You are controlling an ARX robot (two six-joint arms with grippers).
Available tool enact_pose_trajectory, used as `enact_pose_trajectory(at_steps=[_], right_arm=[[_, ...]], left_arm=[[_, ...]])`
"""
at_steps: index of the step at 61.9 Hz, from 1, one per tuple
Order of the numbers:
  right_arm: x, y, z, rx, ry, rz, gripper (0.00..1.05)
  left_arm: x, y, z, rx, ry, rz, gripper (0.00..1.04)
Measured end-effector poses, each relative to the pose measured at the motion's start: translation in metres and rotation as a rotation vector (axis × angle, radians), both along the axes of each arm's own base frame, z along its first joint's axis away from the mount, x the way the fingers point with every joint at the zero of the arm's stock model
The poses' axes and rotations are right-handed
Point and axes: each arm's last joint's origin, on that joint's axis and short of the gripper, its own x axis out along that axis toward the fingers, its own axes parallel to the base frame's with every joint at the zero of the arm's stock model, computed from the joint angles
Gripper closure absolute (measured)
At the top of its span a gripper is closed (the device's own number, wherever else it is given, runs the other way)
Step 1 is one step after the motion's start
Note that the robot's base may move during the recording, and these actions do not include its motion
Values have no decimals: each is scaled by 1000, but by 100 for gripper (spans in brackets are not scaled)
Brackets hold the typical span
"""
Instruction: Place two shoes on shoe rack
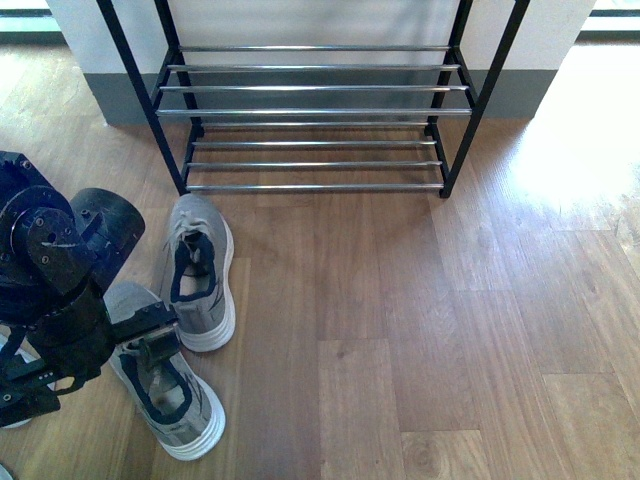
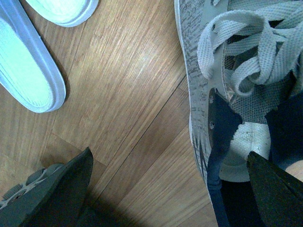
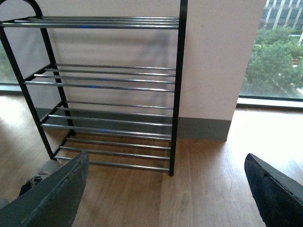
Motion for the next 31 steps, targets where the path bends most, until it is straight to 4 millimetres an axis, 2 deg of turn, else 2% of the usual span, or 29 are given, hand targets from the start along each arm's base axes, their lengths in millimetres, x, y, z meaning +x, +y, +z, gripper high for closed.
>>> enact_pose_trajectory(at_steps=[13,26,31], right_arm=[[0,0,0,0,0,0,9],[0,0,0,0,0,0,9],[0,0,0,0,0,0,9]], left_arm=[[7,4,-14,7,3,-5,9],[14,-1,-45,-32,40,-17,9],[17,-3,-52,-29,42,-31,9]])
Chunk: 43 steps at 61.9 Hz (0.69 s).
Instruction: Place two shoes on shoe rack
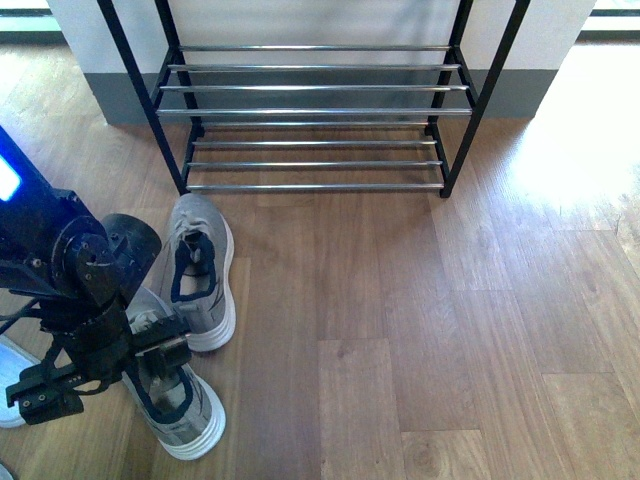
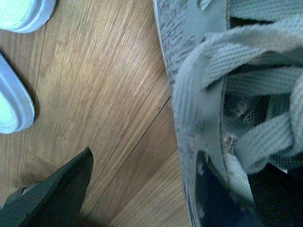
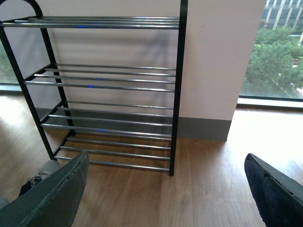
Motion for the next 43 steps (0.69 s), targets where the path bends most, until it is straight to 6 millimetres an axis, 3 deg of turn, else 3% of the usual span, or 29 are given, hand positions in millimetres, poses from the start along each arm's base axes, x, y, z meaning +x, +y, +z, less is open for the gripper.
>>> enact_pose_trajectory(at_steps=[9,18,29,37,43], right_arm=[[0,0,0,0,0,0,9],[0,0,0,0,0,0,9],[0,0,0,0,0,0,9],[0,0,0,0,0,0,9],[0,0,0,0,0,0,9]], left_arm=[[4,0,-9,20,7,-20,12],[6,0,-14,19,8,-42,35],[7,1,-15,35,-6,-60,78],[8,2,-15,38,-12,-59,101],[8,2,-15,41,-13,-60,103]])
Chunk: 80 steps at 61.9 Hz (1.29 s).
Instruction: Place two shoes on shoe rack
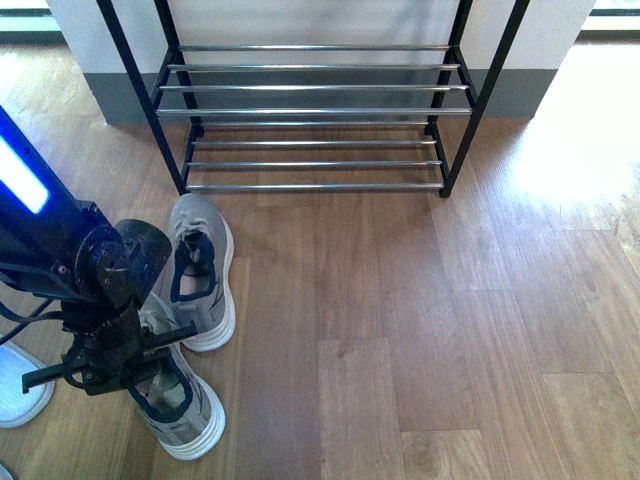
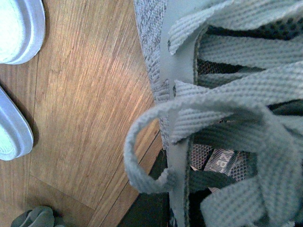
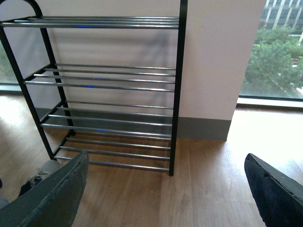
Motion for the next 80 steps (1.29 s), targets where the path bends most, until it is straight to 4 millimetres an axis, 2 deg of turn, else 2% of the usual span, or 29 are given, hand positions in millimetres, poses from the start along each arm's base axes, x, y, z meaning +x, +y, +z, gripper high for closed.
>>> enact_pose_trajectory(at_steps=[9,15,18,23,33,44,51,55,62,72,78,80], right_arm=[[0,0,0,0,0,0,9],[0,0,0,0,0,1,9],[0,0,0,0,0,0,9],[0,0,0,0,0,0,9],[0,0,0,0,0,0,9],[0,0,0,0,0,0,9],[0,0,0,0,0,0,9],[0,0,0,0,0,1,9],[0,0,0,0,0,0,9],[0,0,0,0,0,0,9],[0,0,0,0,0,0,9],[0,0,0,0,0,0,9]], left_arm=[[-4,0,7,-7,-24,-2,103],[-6,0,26,-15,-72,-8,103],[-6,0,42,-9,-110,-16,103],[-5,5,86,-1,-222,-42,103],[-10,13,142,64,-379,-85,103],[-27,20,202,237,-595,-162,103],[-46,23,236,312,-701,-183,103],[-68,23,260,356,-778,-203,103],[-98,23,283,392,-866,-209,103],[-141,22,306,468,-954,-219,103],[-176,20,318,499,-1019,-223,103],[-182,21,320,505,-1035,-225,103]])
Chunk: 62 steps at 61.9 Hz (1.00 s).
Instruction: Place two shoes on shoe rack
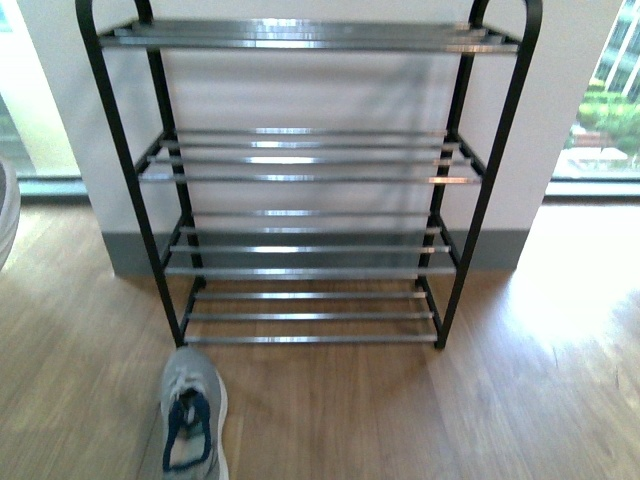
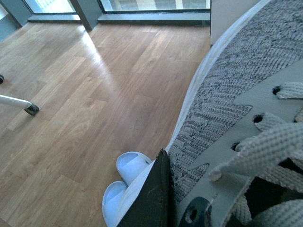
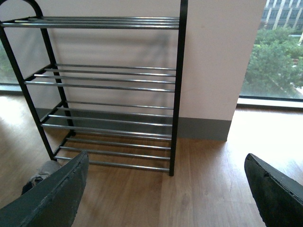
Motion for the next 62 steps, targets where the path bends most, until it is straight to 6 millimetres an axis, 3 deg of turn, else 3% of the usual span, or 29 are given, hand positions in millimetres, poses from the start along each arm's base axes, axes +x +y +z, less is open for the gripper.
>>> enact_pose_trajectory(at_steps=[7,62], right_arm=[[0,0,0,0,0,0,9],[0,0,0,0,1,-1,9]], left_arm=[[-11,2,3,22,-49,1,103],[-12,2,2,37,-43,-7,103]])
